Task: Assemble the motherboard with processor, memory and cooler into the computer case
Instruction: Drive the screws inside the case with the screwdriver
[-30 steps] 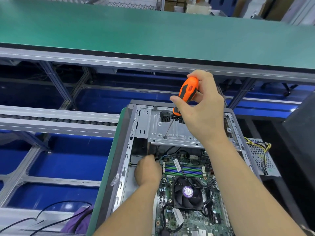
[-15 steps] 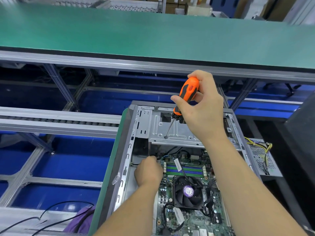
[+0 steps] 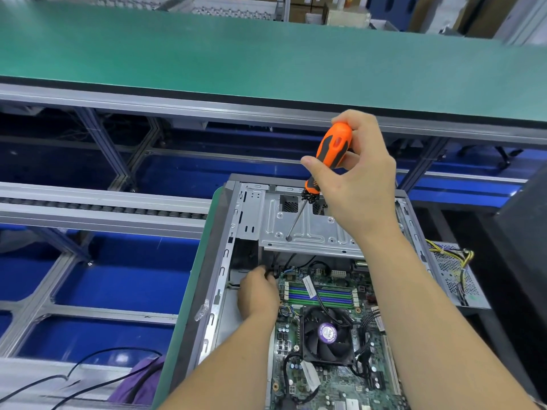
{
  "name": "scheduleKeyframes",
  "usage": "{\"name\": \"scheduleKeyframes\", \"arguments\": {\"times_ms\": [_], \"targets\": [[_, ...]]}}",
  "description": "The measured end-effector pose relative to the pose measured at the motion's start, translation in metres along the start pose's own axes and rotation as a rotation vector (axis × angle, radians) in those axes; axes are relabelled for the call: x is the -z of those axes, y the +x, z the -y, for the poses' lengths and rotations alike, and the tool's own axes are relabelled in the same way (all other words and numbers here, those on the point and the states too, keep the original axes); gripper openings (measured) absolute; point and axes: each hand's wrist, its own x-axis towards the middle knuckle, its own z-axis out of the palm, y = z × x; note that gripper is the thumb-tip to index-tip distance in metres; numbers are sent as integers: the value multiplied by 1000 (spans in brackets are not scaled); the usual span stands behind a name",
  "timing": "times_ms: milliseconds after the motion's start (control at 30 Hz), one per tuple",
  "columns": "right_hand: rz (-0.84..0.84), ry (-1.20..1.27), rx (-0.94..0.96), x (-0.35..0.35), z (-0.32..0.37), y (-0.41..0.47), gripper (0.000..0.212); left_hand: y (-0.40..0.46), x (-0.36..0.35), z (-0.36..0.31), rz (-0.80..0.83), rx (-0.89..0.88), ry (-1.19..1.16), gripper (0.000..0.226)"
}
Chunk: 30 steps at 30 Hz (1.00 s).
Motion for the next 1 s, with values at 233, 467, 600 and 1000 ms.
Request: {"name": "scheduleKeyframes", "arguments": {"times_ms": [233, 467, 600, 1000], "targets": [[7, 3, -12, 2, 0, 8, 44, 3, -5, -7, -17, 1, -14, 19], [9, 6, -35, 5, -1, 11, 43, 4, -9, -5, -26, -15, -56, 12], [13, 1, -41, 4, -1, 11, 42, 4, -10, -4, -30, -15, -71, 13], [7, -5, -41, 5, -1, 11, 43, 5, -12, -3, -28, -28, -85, 13]]}}
